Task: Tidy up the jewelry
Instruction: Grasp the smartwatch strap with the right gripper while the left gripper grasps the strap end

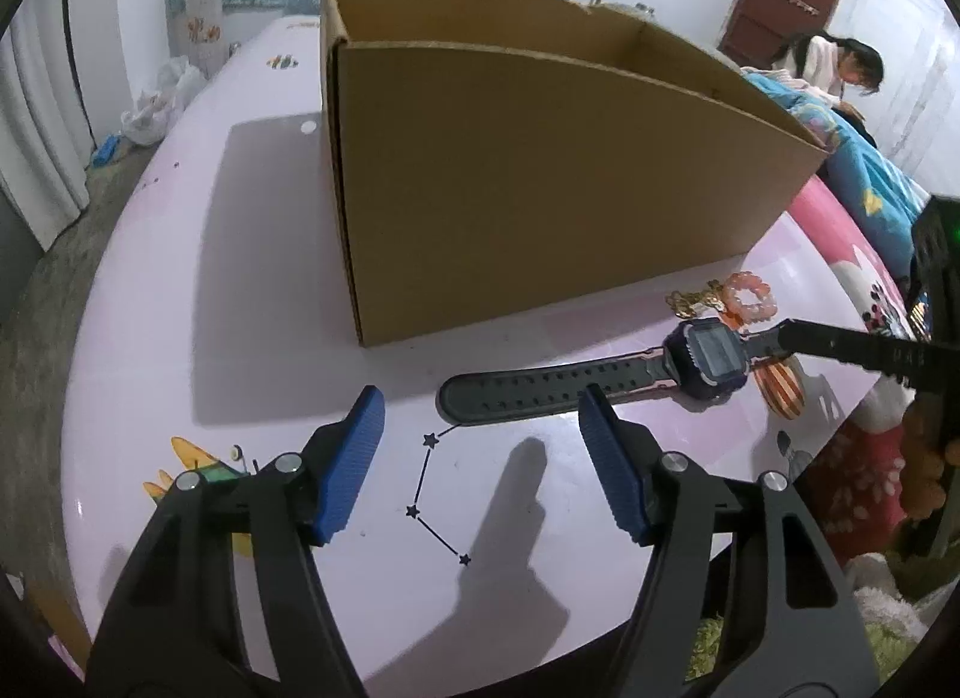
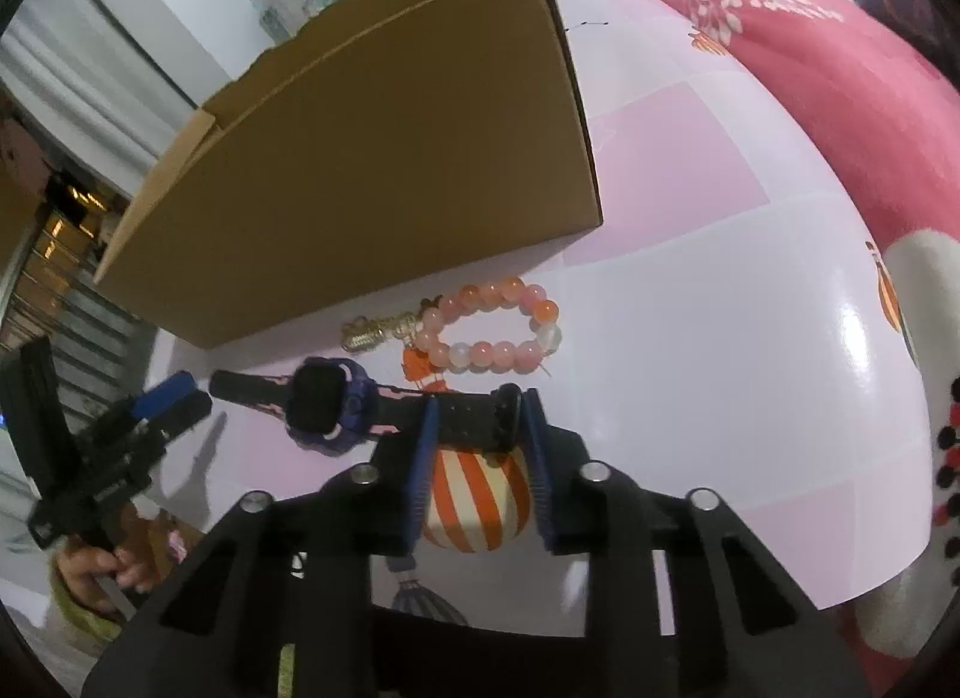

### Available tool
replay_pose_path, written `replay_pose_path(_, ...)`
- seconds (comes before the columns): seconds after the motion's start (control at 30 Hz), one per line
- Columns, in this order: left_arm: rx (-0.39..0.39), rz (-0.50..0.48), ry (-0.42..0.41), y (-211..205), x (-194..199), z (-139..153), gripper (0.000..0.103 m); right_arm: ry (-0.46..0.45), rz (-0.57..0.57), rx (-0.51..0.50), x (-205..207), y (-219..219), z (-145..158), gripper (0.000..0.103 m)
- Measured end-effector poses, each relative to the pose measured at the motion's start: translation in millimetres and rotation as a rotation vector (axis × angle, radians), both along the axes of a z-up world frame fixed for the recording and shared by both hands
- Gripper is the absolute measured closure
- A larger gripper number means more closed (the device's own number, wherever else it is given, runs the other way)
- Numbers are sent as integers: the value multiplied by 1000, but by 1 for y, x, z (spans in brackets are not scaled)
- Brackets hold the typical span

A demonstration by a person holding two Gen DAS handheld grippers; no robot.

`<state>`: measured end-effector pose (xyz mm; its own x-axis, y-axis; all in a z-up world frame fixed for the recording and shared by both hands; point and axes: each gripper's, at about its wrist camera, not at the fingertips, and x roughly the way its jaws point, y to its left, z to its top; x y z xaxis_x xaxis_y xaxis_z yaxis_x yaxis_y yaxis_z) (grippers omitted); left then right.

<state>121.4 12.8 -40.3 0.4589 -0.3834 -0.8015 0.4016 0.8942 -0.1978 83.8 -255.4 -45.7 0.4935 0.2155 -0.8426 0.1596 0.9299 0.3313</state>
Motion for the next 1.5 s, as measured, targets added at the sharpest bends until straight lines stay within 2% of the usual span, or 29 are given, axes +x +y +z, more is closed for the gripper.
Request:
replay_pose_path(0.07,-4,10,20,-1,2,-2,40,8,7,-11,0,1,-2,87)
replay_pose_path(0.17,-8,14,30,-3,4,-3,40,5,21,-22,-1,2,-3,90)
replay_pose_path(0.47,-111,10,74,-9,12,-3,41,-6,40,-39,0,3,-3,91)
replay_pose_path(0.6,-127,21,75,-8,11,-3,41,-7,43,-42,-1,2,-2,91)
replay_pose_path(0.83,-244,55,105,6,9,-1,41,-8,43,-47,-2,2,-2,91)
replay_pose_path(1.0,-382,64,106,19,7,6,41,-9,40,-55,-1,4,-2,91)
replay_pose_path(1.23,-598,91,158,34,7,0,41,-8,38,-64,-2,5,-2,91)
replay_pose_path(1.33,-638,102,177,35,7,-4,41,-7,37,-67,-1,6,-2,91)
replay_pose_path(1.5,-621,106,168,34,6,-5,41,-8,36,-66,-1,6,-2,91)
